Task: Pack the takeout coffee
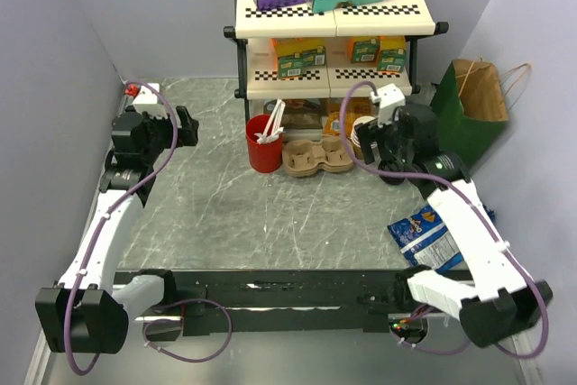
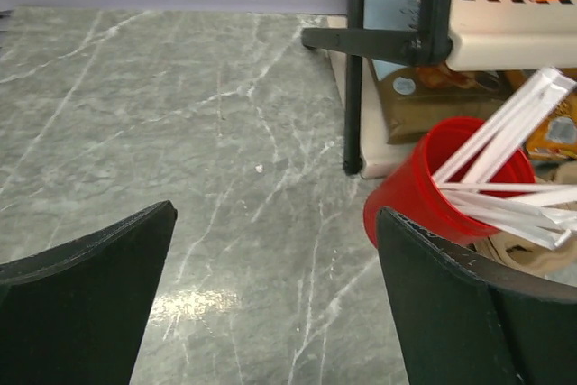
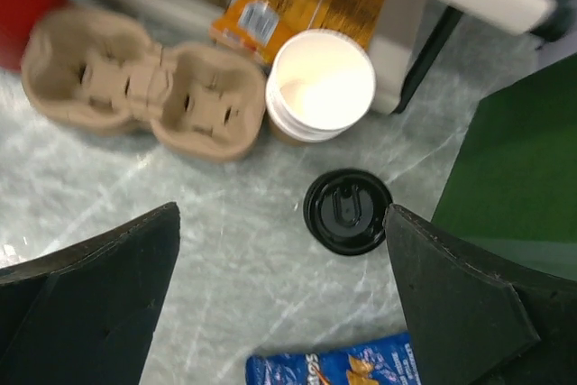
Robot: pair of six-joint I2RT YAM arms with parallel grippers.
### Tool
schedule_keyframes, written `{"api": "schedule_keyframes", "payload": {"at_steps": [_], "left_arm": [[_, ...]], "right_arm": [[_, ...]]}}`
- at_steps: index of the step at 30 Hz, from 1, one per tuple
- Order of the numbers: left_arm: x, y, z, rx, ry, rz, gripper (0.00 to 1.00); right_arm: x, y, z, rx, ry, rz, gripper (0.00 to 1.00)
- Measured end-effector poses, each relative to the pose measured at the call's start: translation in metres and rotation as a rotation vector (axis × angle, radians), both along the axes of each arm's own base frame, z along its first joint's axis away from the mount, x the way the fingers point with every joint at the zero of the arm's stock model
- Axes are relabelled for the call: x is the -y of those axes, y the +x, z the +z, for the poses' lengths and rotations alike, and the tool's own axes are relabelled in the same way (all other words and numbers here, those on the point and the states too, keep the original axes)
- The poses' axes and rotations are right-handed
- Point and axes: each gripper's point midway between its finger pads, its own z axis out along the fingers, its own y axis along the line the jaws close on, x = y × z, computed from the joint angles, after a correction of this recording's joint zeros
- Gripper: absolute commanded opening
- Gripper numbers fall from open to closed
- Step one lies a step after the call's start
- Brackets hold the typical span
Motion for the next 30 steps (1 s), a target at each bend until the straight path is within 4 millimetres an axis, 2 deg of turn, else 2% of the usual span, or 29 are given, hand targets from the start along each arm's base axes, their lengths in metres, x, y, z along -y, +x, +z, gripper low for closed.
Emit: {"api": "schedule_keyframes", "payload": {"at_steps": [4,6,7,11,16,23,30], "left_arm": [[0.012,-0.001,0.0,-0.012,-0.005,-0.071,0.99],[0.018,-0.002,0.002,-0.009,-0.001,-0.114,0.99],[0.021,-0.003,0.003,-0.007,0.001,-0.135,0.99],[0.03,-0.006,0.004,-0.005,0.003,-0.191,0.99],[0.035,-0.008,0.004,0.0,0.01,-0.231,0.99],[0.039,-0.01,0.003,-0.001,0.005,-0.255,0.99],[0.04,-0.014,-0.004,-0.016,0.003,-0.262,0.99]], "right_arm": [[-0.008,0.009,-0.017,-0.093,-0.069,0.079,0.99],[-0.016,0.017,-0.022,-0.119,-0.106,0.143,0.9],[-0.019,0.02,-0.024,-0.13,-0.124,0.175,0.78],[-0.033,0.034,-0.03,-0.177,-0.182,0.313,0.66],[-0.042,0.053,-0.053,-0.255,-0.217,0.445,0.52],[-0.041,0.087,-0.087,-0.376,-0.207,0.491,0.51],[-0.036,0.096,-0.105,-0.431,-0.214,0.474,0.48]]}}
